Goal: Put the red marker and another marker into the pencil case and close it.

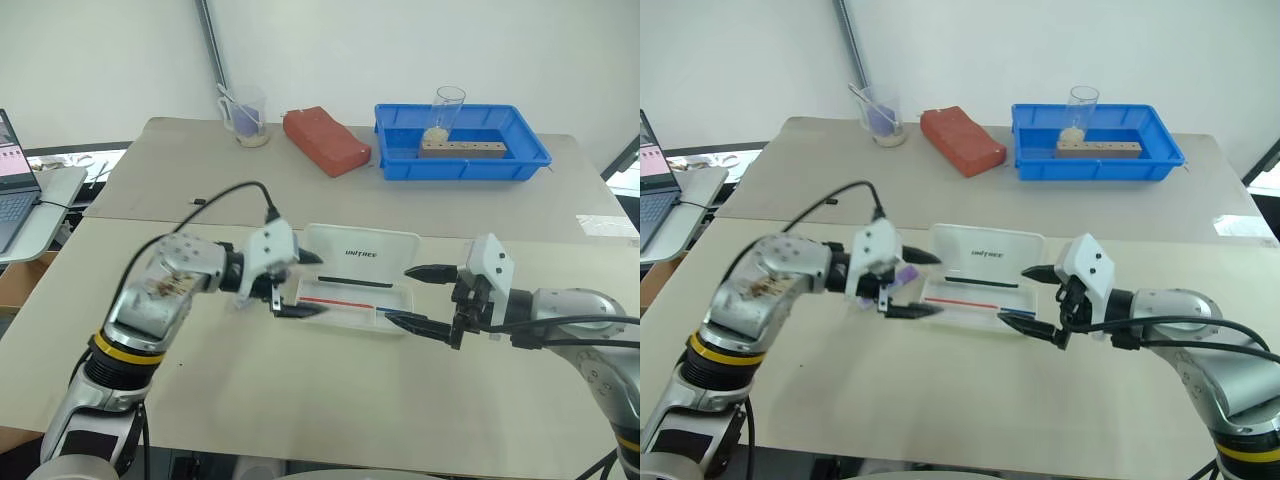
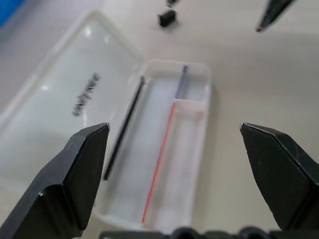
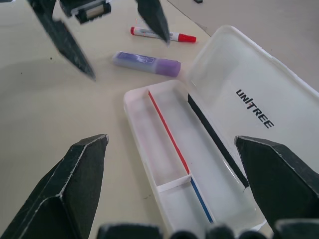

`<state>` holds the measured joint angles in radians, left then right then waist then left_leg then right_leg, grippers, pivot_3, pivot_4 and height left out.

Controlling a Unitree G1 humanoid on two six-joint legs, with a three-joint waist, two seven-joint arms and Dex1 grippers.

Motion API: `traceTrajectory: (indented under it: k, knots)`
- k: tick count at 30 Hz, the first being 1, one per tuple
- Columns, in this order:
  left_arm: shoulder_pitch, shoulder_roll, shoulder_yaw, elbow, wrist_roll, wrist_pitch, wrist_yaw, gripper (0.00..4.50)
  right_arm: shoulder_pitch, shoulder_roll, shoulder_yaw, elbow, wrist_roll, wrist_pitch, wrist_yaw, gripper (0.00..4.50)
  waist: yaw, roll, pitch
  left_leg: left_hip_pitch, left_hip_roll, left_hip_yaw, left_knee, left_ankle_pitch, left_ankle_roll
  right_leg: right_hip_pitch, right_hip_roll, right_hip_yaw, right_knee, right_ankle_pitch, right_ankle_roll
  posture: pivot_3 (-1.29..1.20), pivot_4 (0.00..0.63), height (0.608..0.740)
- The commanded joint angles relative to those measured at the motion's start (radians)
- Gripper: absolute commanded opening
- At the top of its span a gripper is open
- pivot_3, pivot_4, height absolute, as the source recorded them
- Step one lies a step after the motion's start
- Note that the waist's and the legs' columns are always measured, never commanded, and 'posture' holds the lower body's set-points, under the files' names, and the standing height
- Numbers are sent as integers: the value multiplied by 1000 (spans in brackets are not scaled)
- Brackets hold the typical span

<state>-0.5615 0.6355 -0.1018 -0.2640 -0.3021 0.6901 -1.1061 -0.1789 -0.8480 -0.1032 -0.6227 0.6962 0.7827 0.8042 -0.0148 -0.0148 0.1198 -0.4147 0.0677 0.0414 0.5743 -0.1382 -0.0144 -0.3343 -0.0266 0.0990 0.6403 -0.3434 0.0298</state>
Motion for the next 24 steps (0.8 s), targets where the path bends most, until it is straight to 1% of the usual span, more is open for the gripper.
traceTrajectory:
  k: [1, 3, 5, 8, 10, 12, 15, 18, 19, 21, 23, 24]
  knots:
    - [-14, 63, 133, 185, 41, -59, 106, 4475, -108, 17, -23, -51, 106, 60, -32, 4500, -4, 0, 0, 0, 0, 0, 0, 0, 0, 0, 0, 0, 0, 0, 0, 0, 150, 740]
    - [-2, 91, 154, 325, 87, -145, 152, 4475, -182, 56, 1, -53, 157, 92, -65, 4500, -15, 1, 0, 1, 1, -1, -1, 0, 0, -1, 2, 1, 0, 1, -1, 0, 150, 740]
    - [0, 93, 155, 443, 106, -209, 173, 4475, -240, 92, 26, -43, 178, 108, -89, 4500, -17, 3, -1, 2, 1, -4, -3, 0, 0, -1, 3, 1, 1, 3, -5, 0, 150, 740]
    - [-18, 88, 142, 622, 130, -314, 153, 4475, -336, 143, 64, -11, 180, 115, -113, 4500, -8, 0, 0, 1, 1, -4, -3, 0, 0, -2, 2, 0, 1, 3, -7, 0, 150, 740]
    - [-37, 77, 125, 733, 135, -368, 111, 4475, -404, 179, 93, 11, 168, 109, -120, 4500, 0, 0, 0, -1, 0, -3, -2, 0, 0, -3, 1, -1, 1, 3, -7, 0, 150, 740]
    - [-62, 56, 117, 833, 133, -392, 80, 4475, -461, 217, 121, 30, 157, 108, -133, 4500, 8, 0, 0, -1, 0, -2, -2, 0, 0, -7, -1, -2, 1, 3, -7, 0, 150, 740]
    - [-87, 38, 97, 951, 161, -447, 52, 4475, -509, 258, 155, 41, 142, 102, -147, 4500, 11, 0, -1, -2, 0, -1, -2, 0, 0, -9, -1, -2, 2, 4, -8, 0, 150, 740]
    - [-104, 32, 81, 1038, 193, -511, 53, 3625, -516, 278, 165, 42, 136, 103, -156, 4500, 11, -1, -1, -4, 1, -1, -2, 0, 0, -11, 0, -2, 3, 4, -8, 0, 150, 740]
    - [-109, 30, 83, 1056, 195, -525, 51, 3119, -513, 282, 167, 41, 133, 102, -158, 4500, 11, -1, -1, -5, 1, -1, -2, 0, 0, -9, 0, -2, 5, 4, -8, 0, 150, 740]
    - [-114, 32, 84, 1077, 200, -544, 42, 2277, -491, 278, 170, 36, 122, 95, -157, 4500, 9, -1, -2, -7, 0, -1, -2, 0, 1, -11, 0, -2, 6, 4, -8, 0, 150, 740]
    - [-112, 37, 86, 1079, 199, -551, 33, 1244, -470, 269, 169, 30, 110, 89, -154, 4500, 9, -1, -3, -7, 1, -1, -1, 0, 1, -12, 0, -2, 7, 4, -8, 0, 150, 740]
    - [-107, 44, 88, 1070, 197, -553, 27, 845, -458, 259, 171, 27, 98, 83, -146, 4500, 9, -1, -3, -7, 1, -1, -1, 0, 1, -12, 1, -2, 7, 4, -8, 0, 150, 740]
